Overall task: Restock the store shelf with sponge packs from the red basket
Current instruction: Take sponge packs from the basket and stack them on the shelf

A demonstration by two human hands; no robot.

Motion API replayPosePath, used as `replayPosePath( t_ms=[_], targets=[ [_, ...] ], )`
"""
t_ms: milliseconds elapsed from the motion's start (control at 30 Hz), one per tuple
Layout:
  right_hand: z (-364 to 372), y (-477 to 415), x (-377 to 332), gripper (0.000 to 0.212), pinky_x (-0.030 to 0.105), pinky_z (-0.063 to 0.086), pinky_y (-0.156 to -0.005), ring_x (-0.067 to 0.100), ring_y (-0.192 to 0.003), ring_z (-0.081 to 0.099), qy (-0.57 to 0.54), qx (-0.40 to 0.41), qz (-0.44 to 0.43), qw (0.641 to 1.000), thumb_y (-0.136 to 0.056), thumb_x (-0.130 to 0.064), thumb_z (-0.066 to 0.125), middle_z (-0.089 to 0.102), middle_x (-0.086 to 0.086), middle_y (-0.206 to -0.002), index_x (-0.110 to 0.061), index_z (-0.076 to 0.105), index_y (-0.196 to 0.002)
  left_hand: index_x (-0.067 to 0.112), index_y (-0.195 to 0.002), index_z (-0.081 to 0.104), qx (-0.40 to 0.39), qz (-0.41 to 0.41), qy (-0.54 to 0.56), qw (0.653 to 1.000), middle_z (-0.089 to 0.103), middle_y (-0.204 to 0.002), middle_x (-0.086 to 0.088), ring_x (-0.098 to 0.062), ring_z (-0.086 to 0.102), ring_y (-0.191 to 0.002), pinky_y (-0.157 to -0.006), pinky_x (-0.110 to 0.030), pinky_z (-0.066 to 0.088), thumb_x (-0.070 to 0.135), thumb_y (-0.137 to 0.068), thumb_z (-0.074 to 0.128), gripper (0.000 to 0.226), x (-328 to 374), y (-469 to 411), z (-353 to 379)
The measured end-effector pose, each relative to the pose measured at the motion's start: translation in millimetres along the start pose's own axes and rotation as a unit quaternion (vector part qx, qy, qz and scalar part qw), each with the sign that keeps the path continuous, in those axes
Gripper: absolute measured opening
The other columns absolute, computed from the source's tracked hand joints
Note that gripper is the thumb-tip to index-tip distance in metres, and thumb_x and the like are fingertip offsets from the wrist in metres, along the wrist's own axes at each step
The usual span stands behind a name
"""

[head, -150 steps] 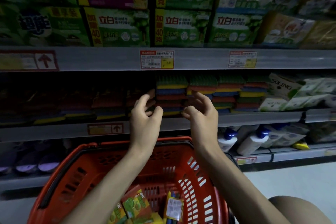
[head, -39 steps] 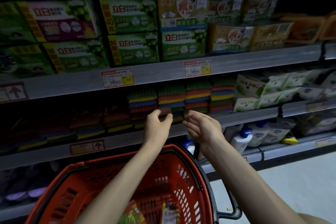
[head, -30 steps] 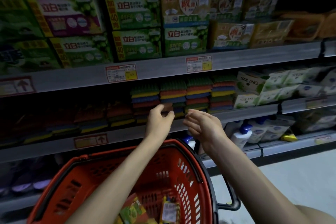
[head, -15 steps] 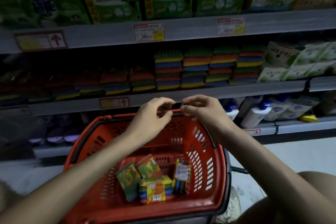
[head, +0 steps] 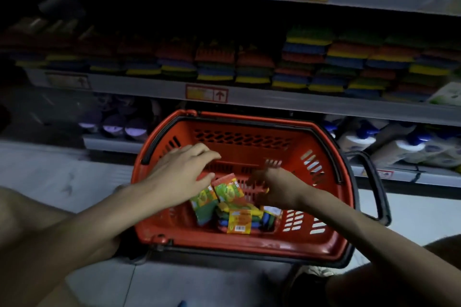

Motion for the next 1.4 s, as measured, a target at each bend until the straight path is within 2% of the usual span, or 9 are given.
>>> replayPosePath(
  t_ms=[133, 333, 467, 733, 900, 1000, 1133, 1300, 1400],
  targets=[
    [50, -23, -4, 0.060, 0.024, 0.047, -0.084, 0.023, -0.116, 0.066, 0.029, -0.114, 0.007, 0.993, -0.084, -0.030, 0.082, 0.068, 0.007, -0.132, -0.023, 0.060, -0.139, 0.032, -0.152, 0.042, -0.025, -0.008, -0.020, 0.999, 0.048, -0.143, 0.011, -0.015, 0.048, -0.133, -0.106, -0.037, 0.040, 0.045, -0.104, 0.049, 0.051, -17, 5, 15],
    [98, -67, -13, 0.102, 0.025, 0.036, -0.111, 0.026, -0.143, 0.046, 0.041, -0.190, 0.018, 0.981, -0.077, -0.024, 0.089, 0.043, 0.009, -0.158, -0.020, 0.030, -0.160, 0.028, -0.149, 0.046, -0.039, -0.024, -0.050, 0.998, 0.052, -0.140, 0.004, -0.022, 0.051, -0.130, -0.106, -0.043, 0.042, 0.043, -0.102, 0.050, 0.049, -46, 18, 24],
    [129, -83, -8, 0.120, 0.027, 0.040, -0.110, 0.025, -0.140, 0.048, 0.069, -0.254, 0.010, 0.965, -0.073, -0.016, 0.092, 0.042, 0.008, -0.160, -0.024, 0.014, -0.164, 0.026, -0.148, 0.046, -0.044, -0.029, -0.054, 0.997, 0.052, -0.139, 0.001, -0.024, 0.051, -0.130, -0.106, -0.044, 0.042, 0.040, -0.102, 0.050, 0.049, -58, 18, 22],
    [116, -86, 13, 0.117, 0.035, 0.046, -0.108, 0.032, -0.134, 0.047, 0.054, -0.180, 0.063, 0.980, -0.061, -0.034, 0.096, 0.041, 0.012, -0.148, -0.025, 0.031, -0.157, 0.027, -0.148, 0.048, -0.053, -0.039, -0.036, 0.997, 0.055, -0.138, 0.001, -0.023, 0.053, -0.131, -0.106, -0.044, 0.044, 0.042, -0.101, 0.053, 0.050, -64, 14, 17],
    [53, -66, 21, 0.086, 0.041, 0.057, -0.094, 0.022, -0.111, 0.064, -0.225, -0.085, 0.073, 0.968, -0.068, -0.012, 0.094, 0.066, 0.010, -0.125, -0.011, 0.048, -0.141, 0.031, -0.145, 0.052, -0.045, -0.062, 0.078, 0.994, 0.058, -0.130, 0.004, -0.020, 0.059, -0.119, -0.088, -0.032, 0.046, 0.045, -0.099, 0.059, 0.049, -50, 5, 15],
    [11, -43, 7, 0.066, 0.032, 0.060, -0.085, 0.017, -0.102, 0.072, -0.389, -0.058, 0.062, 0.917, -0.076, -0.010, 0.089, 0.073, 0.004, -0.117, -0.018, 0.056, -0.132, 0.028, -0.149, 0.047, -0.057, -0.113, 0.215, 0.968, 0.058, -0.133, 0.004, -0.018, 0.060, -0.119, -0.086, -0.029, 0.044, 0.058, -0.093, 0.063, 0.065, -44, -2, 25],
    [-19, -28, -7, 0.083, 0.041, 0.060, -0.093, 0.024, -0.110, 0.073, -0.520, 0.007, 0.074, 0.851, -0.067, -0.023, 0.092, 0.067, 0.011, -0.127, -0.021, 0.047, -0.138, 0.026, -0.149, 0.044, -0.069, -0.205, 0.343, 0.914, 0.060, -0.135, 0.000, -0.021, 0.061, -0.119, -0.091, -0.033, 0.048, 0.075, -0.086, 0.058, 0.081, -39, -9, 34],
    [-30, -19, -26, 0.081, 0.054, 0.057, -0.097, 0.034, -0.110, 0.072, -0.538, 0.063, 0.073, 0.837, -0.068, -0.022, 0.094, 0.065, 0.017, -0.127, -0.023, 0.045, -0.132, 0.034, -0.136, 0.057, -0.079, -0.252, 0.520, 0.812, 0.061, -0.137, 0.007, -0.017, 0.063, -0.118, -0.095, -0.047, 0.060, 0.084, -0.069, 0.067, 0.084, -28, -14, 40],
    [-27, -19, -33, 0.070, 0.052, 0.057, -0.098, 0.036, -0.112, 0.070, -0.538, 0.068, 0.057, 0.839, -0.077, -0.009, 0.088, 0.067, 0.020, -0.125, -0.017, 0.046, -0.133, 0.041, -0.134, 0.057, -0.076, -0.259, 0.540, 0.797, 0.069, -0.127, 0.011, -0.017, 0.069, -0.110, -0.091, -0.045, 0.059, 0.083, -0.059, 0.071, 0.087, -26, -16, 42]
  ],
)
Point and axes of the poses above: each hand's wrist, its own y-axis away from the middle knuckle, its own z-axis out of the palm, x = y × z, the point moved 6 cm from there along -y, towards the middle knuckle
